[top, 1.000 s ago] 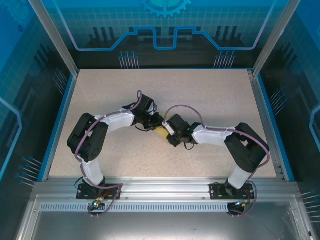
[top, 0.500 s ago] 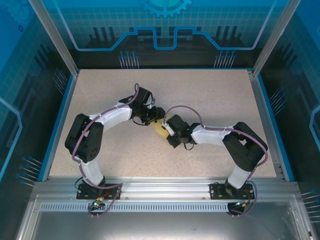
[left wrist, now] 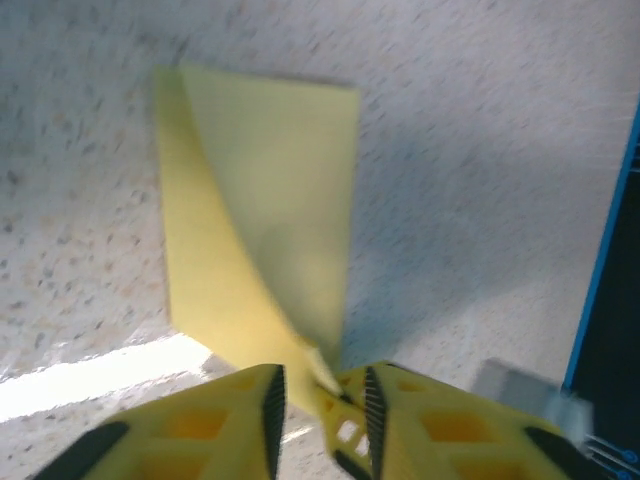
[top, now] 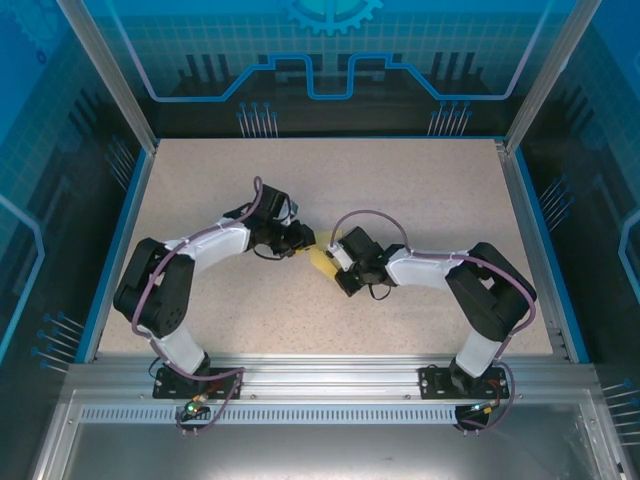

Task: Fold a paper plane with a square sheet of paper (fold left side to right side)
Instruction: Fourth fold the wing at the center of the table.

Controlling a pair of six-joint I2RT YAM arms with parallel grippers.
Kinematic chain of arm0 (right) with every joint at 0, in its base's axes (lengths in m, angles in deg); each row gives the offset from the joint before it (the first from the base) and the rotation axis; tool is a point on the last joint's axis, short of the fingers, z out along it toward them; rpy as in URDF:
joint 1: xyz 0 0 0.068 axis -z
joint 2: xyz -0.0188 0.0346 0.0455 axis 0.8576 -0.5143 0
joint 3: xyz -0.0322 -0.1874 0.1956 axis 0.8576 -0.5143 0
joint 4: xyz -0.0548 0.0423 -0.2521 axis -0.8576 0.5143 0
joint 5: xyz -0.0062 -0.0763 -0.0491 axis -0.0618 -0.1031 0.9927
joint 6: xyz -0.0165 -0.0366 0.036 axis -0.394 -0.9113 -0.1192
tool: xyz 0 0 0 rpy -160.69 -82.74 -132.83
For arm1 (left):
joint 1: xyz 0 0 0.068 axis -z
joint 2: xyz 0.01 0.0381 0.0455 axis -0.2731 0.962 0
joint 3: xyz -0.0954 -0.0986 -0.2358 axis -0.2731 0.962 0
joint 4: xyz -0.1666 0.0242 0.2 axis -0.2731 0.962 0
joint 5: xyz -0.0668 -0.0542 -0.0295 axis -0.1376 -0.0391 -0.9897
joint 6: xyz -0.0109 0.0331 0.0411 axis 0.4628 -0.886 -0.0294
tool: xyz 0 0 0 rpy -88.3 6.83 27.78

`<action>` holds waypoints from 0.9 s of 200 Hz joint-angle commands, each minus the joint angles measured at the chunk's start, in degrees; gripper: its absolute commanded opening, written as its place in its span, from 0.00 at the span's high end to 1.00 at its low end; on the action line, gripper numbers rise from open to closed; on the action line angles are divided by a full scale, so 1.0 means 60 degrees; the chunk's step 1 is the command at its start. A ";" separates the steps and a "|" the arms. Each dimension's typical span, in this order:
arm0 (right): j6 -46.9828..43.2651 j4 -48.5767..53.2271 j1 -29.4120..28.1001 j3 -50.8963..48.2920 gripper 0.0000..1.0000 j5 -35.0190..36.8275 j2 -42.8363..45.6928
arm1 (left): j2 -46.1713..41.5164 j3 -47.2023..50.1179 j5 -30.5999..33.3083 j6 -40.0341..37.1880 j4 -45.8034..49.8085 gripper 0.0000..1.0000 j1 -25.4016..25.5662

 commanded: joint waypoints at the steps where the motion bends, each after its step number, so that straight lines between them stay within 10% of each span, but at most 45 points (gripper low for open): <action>1: 0.0173 -0.0167 0.0347 -0.0312 0.91 -0.0741 0.0174 | 0.0342 0.0151 -0.0355 0.0278 -0.0707 0.78 0.0302; 180: 0.0591 -0.0792 0.1551 -0.0803 0.89 -0.2633 0.0052 | 0.2411 -0.1197 -0.0457 0.0383 -0.0873 0.68 0.0971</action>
